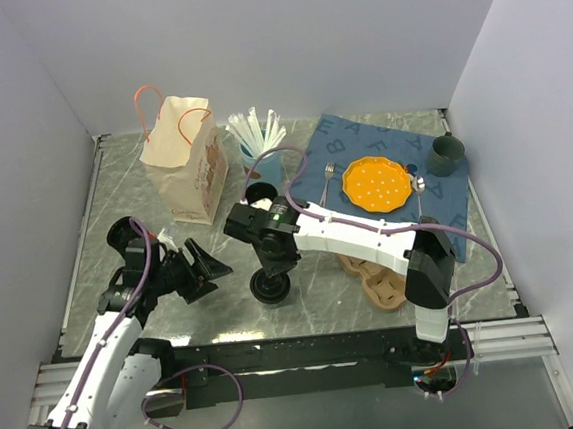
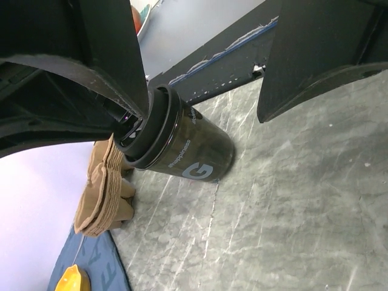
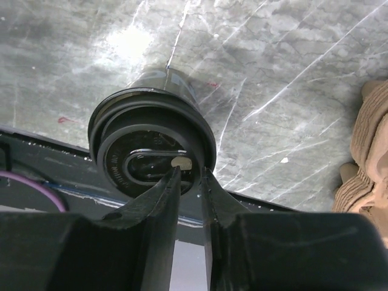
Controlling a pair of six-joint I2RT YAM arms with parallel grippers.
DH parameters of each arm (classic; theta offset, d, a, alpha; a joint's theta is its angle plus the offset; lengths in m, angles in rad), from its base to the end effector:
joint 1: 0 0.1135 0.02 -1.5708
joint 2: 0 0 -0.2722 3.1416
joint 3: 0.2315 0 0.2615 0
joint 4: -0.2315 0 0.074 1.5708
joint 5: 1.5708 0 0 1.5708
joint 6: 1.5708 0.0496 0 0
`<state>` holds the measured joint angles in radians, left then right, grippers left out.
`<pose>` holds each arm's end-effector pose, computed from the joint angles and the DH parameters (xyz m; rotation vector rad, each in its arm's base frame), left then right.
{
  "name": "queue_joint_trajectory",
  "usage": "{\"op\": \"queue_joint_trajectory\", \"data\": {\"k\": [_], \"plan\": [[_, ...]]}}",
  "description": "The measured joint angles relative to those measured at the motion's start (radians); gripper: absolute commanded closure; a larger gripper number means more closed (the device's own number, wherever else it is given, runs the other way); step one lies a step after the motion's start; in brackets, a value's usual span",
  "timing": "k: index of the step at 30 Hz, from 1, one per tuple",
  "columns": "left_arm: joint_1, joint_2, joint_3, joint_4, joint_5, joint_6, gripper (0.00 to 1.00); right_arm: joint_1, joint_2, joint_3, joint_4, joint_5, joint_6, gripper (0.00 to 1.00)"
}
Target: Pack the takeout coffee
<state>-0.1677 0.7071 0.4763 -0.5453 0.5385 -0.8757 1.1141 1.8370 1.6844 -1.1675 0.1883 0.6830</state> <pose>0.1513 -0.0514 0.2088 -0.5910 2.4289 -1.1134 0.1771 0.3394 0.2778 -0.5738 2.7786 0.1129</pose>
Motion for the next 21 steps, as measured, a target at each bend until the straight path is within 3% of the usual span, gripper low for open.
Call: {"op": "queue_joint_trajectory", "data": {"k": [4, 11, 21], "plan": [[-0.003, 0.018, 0.0, 0.021, 0.015, 0.0, 0.25, 0.001, 0.0, 0.007, 0.0, -0.019, -0.001, 0.68], [-0.042, 0.043, 0.0, 0.078, 0.037, -0.001, 0.26, -0.018, -0.037, 0.012, 0.03, -0.117, -0.053, 0.5], [-0.171, 0.149, 0.01, 0.123, 0.005, 0.0, 0.27, -0.169, -0.272, -0.245, 0.16, -0.31, -0.117, 0.56]]}}
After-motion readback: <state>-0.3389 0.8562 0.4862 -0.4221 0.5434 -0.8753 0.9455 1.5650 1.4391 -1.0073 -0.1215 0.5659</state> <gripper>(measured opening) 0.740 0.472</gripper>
